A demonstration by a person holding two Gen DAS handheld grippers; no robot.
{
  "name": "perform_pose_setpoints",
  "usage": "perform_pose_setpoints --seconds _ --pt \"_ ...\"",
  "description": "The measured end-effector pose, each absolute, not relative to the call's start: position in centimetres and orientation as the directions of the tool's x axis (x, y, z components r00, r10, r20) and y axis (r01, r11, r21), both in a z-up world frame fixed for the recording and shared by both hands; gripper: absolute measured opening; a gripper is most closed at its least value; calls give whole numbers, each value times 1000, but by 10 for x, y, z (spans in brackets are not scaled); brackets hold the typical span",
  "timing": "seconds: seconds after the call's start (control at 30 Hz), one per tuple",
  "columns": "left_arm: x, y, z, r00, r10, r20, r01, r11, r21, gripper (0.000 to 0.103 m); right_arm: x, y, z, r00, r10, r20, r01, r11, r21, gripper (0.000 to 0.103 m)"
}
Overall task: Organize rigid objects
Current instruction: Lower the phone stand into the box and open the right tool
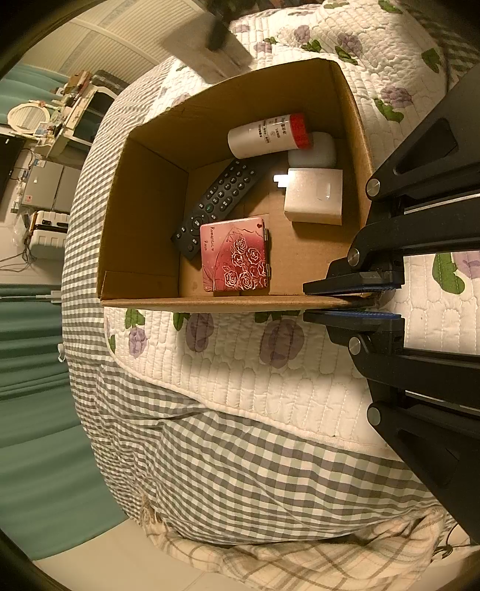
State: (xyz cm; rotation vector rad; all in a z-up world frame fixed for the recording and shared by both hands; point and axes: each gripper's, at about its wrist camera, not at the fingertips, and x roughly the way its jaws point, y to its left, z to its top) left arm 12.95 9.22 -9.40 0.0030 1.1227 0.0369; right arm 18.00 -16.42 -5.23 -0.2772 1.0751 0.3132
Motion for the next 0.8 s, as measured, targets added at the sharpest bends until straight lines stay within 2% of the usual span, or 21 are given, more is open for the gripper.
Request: perform_pose_setpoints --seconds 0.17,0.33,0.53,0.8 --pt "130 91 -93 433 31 -901 -30 999 20 7 166 -124 6 539 198 -819 -458 885 -88 26" --pt "130 91 -93 432 29 -901 -29 999 18 7 152 -86 32 559 297 -774 -526 849 -54 26" --pt "130 91 -92 433 24 -901 -28 1000 13 7 140 -40 -3 508 299 -808 -596 799 -79 26" --pt "131 93 -91 431 9 -902 -35 999 -6 7 152 -20 -50 489 281 -826 -573 817 -61 25"
